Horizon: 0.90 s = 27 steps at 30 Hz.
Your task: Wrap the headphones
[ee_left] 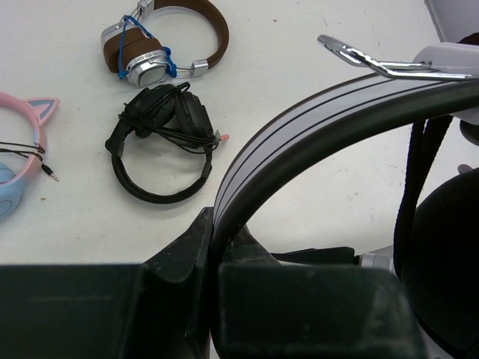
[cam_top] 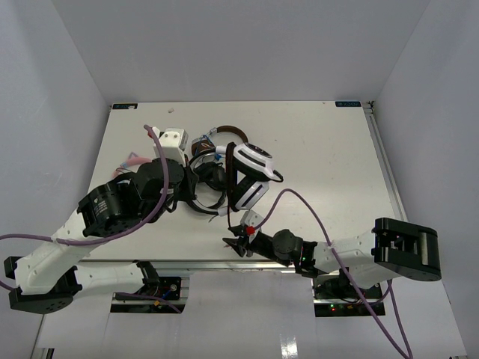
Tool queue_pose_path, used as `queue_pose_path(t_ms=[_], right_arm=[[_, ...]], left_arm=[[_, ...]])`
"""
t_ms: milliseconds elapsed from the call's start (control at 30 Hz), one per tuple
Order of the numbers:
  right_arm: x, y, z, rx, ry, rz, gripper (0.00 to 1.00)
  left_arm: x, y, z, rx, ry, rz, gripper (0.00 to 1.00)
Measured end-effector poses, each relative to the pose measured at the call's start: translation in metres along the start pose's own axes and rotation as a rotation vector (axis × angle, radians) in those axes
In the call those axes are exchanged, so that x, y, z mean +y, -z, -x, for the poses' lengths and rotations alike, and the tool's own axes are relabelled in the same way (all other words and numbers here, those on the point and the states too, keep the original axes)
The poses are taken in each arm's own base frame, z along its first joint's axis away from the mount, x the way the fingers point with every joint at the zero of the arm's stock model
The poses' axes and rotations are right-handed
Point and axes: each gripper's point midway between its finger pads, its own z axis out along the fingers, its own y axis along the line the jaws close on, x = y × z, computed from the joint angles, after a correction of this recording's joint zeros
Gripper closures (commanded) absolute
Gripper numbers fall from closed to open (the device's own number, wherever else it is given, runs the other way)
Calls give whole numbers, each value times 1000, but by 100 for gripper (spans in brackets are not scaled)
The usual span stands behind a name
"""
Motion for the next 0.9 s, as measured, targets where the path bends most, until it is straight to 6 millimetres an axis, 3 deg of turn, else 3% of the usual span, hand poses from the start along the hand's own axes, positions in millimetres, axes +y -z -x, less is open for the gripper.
queue_pose_path(t_ms=[167,367,667,900], right_arm=[[1,-3,-13,16,-12,0,65],[2,-5,-16,5,-38,-4,92],[-10,8,-22,-14,-59,-57,92],[-35,46,-12,-89,-96,-127,92]], left_arm=[[0,3,2,-9,10,-11,100],[1,5,4,-14,15,-15,100],[-4,16,4,-5,12,-91,100],[-3,32,6,5,-12,-144,100]])
